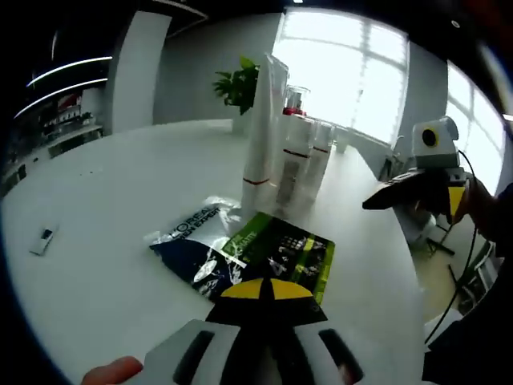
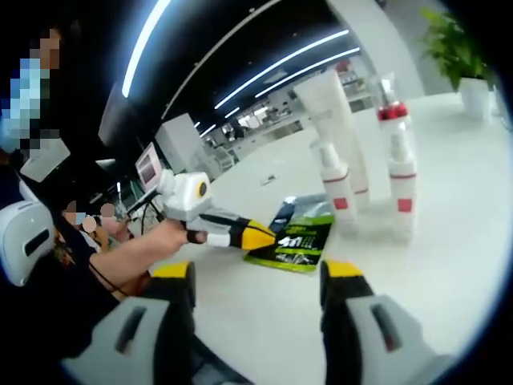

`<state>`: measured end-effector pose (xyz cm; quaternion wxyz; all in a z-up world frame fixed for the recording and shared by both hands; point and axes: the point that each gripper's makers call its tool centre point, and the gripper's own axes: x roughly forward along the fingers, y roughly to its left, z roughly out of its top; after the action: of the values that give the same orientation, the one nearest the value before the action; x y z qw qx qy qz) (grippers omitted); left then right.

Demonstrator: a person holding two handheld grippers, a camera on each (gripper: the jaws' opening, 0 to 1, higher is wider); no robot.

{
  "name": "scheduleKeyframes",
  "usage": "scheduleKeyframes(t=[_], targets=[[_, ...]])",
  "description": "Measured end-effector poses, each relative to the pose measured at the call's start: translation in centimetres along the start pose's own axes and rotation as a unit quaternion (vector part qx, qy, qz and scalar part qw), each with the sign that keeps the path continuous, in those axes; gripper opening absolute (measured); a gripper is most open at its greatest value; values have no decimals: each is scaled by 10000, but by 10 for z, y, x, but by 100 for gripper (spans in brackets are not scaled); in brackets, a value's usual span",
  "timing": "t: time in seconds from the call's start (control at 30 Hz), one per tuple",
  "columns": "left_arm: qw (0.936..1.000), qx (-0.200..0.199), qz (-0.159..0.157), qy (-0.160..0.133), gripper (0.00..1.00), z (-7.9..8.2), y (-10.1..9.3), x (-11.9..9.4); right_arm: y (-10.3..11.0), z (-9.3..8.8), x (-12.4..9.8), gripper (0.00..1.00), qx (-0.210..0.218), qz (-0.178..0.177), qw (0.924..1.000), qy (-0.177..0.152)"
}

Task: Arrange the skincare products in the storage area until every visible bottle or jar stands upright without overlapping.

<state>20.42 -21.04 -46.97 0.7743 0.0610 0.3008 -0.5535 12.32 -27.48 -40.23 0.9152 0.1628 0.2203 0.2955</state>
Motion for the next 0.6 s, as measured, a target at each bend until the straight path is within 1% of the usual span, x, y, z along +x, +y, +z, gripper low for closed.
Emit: scheduleKeyframes(t=[0.23, 0.6], targets=[[9999, 121, 97, -8, 0, 2, 3, 2, -1, 0, 0, 64, 22, -7, 10000, -15], [9998, 52, 168, -55, 0, 1, 4, 2, -2, -1, 0, 63, 24, -1, 10000, -1]])
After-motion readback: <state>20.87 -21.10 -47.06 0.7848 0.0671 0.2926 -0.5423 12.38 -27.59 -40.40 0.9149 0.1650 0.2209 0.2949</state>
